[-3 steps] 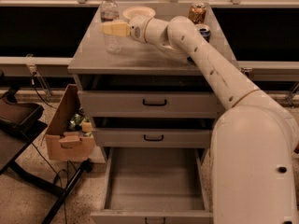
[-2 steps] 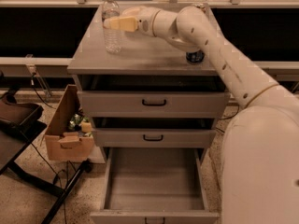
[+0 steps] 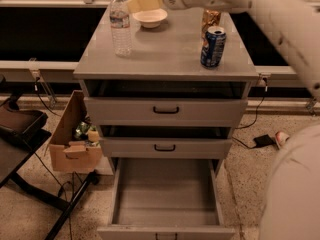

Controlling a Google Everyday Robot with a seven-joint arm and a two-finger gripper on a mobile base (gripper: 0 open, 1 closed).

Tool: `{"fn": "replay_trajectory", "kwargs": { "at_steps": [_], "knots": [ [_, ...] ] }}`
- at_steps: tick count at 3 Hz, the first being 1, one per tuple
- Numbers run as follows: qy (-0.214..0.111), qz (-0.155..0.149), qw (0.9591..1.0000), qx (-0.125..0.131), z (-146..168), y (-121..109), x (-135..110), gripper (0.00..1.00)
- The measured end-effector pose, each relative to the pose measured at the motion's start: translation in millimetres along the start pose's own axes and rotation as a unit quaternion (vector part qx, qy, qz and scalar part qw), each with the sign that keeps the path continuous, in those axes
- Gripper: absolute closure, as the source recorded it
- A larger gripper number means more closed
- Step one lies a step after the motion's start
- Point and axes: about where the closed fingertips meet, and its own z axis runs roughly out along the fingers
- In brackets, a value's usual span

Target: Pick water bottle from bottom drawer and place on counter

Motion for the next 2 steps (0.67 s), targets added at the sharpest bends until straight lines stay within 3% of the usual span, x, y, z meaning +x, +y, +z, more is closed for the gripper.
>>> {"fn": "replay_trajectory", "kwargs": {
  "at_steps": [1, 2],
  "knots": [
    [0.096, -0.029, 0.9926, 0.069, -82.9, -5.3, -28.9, 0.0],
    [0.149, -0.019, 0.9798, 0.131, -147.3, -3.2, -20.0, 0.0]
  ]
}}
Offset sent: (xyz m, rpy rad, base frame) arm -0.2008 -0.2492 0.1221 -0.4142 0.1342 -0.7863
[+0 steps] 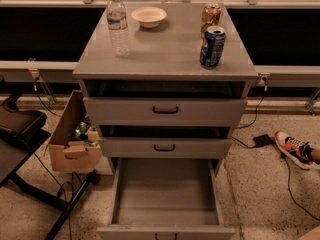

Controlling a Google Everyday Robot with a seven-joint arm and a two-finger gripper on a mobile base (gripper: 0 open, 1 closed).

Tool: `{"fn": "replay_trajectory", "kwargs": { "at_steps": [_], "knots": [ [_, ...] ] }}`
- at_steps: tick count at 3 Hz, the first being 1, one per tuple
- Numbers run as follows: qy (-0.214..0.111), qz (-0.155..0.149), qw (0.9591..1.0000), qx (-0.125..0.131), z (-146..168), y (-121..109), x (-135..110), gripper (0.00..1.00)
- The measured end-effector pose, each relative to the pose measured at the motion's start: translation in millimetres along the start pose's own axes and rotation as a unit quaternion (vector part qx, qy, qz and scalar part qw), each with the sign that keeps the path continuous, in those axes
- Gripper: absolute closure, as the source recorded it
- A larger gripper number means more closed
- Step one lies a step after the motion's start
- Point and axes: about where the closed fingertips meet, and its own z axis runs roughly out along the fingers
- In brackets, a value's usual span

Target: Pick water bottle from bottom drawer and place on counter

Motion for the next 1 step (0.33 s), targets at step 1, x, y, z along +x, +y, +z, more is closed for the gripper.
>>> {"fn": "replay_trajectory", "kwargs": {
  "at_steps": [1],
  "knots": [
    [-0.008, 0.024, 0.9963, 0.082, -90.5, -7.8, 30.8, 0.0]
  ]
}}
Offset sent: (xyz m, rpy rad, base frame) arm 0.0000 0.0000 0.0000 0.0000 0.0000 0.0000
